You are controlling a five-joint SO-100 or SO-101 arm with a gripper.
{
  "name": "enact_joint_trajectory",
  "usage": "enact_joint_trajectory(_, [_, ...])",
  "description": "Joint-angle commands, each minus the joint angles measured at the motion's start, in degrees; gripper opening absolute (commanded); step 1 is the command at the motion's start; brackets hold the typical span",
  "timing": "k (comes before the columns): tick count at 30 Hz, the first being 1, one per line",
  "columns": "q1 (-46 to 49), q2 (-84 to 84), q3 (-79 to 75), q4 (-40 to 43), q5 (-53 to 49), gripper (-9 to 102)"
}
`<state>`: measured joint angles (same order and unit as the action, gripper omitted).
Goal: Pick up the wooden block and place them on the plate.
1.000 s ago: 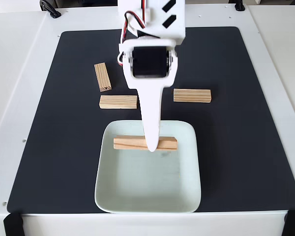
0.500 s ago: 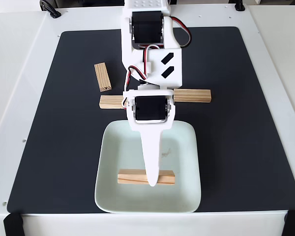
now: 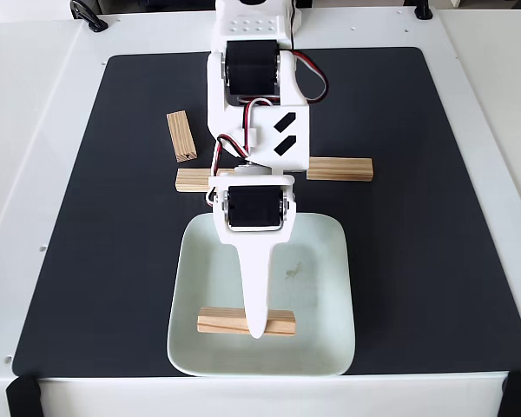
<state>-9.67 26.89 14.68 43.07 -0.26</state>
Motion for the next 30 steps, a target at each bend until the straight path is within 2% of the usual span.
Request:
enact_joint_trajectory(1, [0.0,0.88,-2.9,0.09,0.35,0])
enact_joint_trajectory(16, [-0.44,1.76,0.53,0.18,-0.44,1])
enact_joint_trajectory(24, [-0.88,1.76,0.53,0.18,-0.44,22])
enact_joint_trajectory(30, [-0.97,1.85,0.53,0.18,-0.44,24])
